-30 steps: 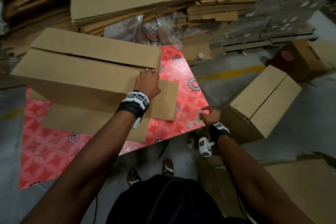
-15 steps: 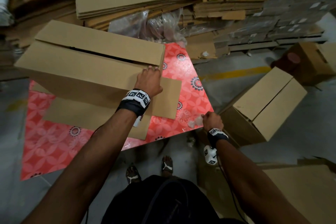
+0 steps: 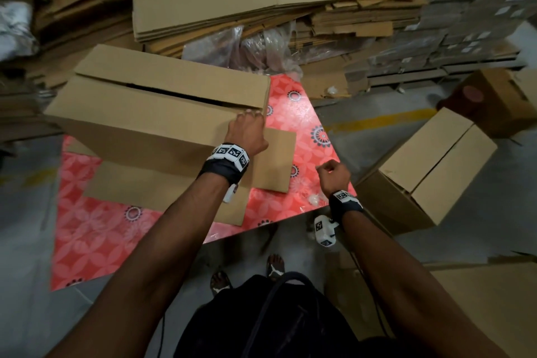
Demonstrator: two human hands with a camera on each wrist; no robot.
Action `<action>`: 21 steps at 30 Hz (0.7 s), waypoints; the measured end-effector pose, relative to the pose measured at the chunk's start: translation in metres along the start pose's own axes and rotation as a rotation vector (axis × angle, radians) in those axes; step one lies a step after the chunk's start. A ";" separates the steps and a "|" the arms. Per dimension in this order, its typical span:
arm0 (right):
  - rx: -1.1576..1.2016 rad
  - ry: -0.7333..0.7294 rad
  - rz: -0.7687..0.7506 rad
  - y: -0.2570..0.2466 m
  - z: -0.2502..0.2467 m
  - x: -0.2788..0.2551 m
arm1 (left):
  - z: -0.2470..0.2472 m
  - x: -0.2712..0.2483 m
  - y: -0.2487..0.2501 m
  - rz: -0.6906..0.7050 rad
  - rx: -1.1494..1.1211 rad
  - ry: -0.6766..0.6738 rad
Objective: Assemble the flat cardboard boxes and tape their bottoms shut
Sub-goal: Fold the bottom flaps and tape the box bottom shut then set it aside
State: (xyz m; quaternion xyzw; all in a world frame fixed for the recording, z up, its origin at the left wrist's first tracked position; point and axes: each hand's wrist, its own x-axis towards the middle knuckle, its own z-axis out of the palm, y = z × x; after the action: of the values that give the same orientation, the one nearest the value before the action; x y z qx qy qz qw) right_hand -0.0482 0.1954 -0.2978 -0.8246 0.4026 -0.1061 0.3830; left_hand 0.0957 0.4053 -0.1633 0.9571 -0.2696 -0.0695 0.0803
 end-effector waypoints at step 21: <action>-0.327 -0.389 -0.955 -0.160 0.071 -0.031 | -0.032 -0.094 -0.122 -0.006 -0.238 -0.104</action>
State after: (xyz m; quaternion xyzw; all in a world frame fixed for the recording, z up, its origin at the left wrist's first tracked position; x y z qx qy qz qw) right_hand 0.0590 0.3183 -0.2276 -0.9691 -0.0841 -0.0498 0.2263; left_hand 0.0841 0.5612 -0.1467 0.9367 -0.2603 -0.1506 0.1790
